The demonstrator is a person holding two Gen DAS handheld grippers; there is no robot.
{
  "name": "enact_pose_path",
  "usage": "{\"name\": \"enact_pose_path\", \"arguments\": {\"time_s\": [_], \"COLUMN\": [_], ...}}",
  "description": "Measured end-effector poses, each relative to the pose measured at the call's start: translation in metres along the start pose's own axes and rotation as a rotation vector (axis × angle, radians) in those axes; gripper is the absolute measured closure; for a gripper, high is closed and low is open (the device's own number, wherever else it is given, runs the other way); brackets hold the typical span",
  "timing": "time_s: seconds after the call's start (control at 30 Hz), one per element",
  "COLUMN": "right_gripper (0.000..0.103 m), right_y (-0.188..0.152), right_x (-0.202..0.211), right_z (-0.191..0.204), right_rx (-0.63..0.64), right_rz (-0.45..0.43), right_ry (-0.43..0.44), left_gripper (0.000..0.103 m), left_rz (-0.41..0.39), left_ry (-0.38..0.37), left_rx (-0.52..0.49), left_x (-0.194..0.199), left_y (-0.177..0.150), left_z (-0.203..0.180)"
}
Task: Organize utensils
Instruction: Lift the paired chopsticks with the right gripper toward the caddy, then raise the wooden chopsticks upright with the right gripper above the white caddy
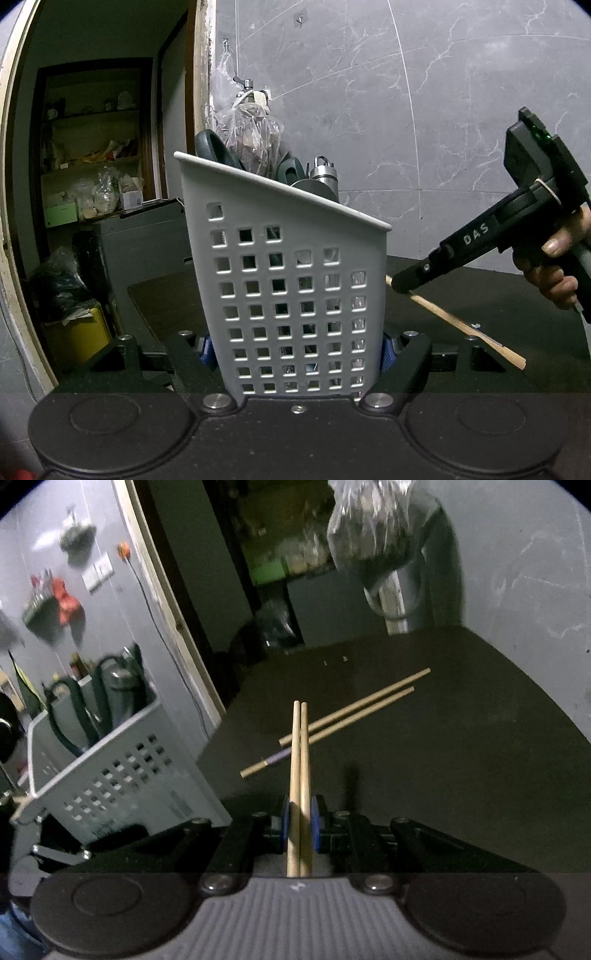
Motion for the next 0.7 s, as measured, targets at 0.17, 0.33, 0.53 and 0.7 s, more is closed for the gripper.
{"name": "enact_pose_path", "arguments": {"time_s": [0.17, 0.33, 0.53, 0.7], "right_gripper": [0.09, 0.09, 0.09, 0.09], "right_y": [0.0, 0.003, 0.01, 0.012], "right_x": [0.01, 0.02, 0.028, 0.031], "right_z": [-0.002, -0.001, 0.001, 0.004], "right_rx": [-0.032, -0.045, -0.046, -0.035], "right_rz": [-0.081, -0.164, -0.256, -0.293], "right_ry": [0.03, 0.052, 0.064, 0.071], "left_gripper": [0.026, 0.026, 0.026, 0.026], "left_rz": [0.001, 0.001, 0.0, 0.0], "left_ry": [0.001, 0.0, 0.0, 0.0], "left_rx": [-0.002, -0.001, -0.002, -0.001], "left_x": [0.0, 0.0, 0.0, 0.0], "left_y": [0.001, 0.0, 0.0, 0.0], "left_z": [0.0, 0.0, 0.0, 0.0]}}
Point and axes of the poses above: each gripper's, at about its wrist camera, not at the fingertips, and x roughly against the way its jaws point, z to its left, y to its top, the point moved 1 cm from there along -x, roughly the way its jaws point, and after that the axes turned 14 degrees about -z, right-handed, at the moved point
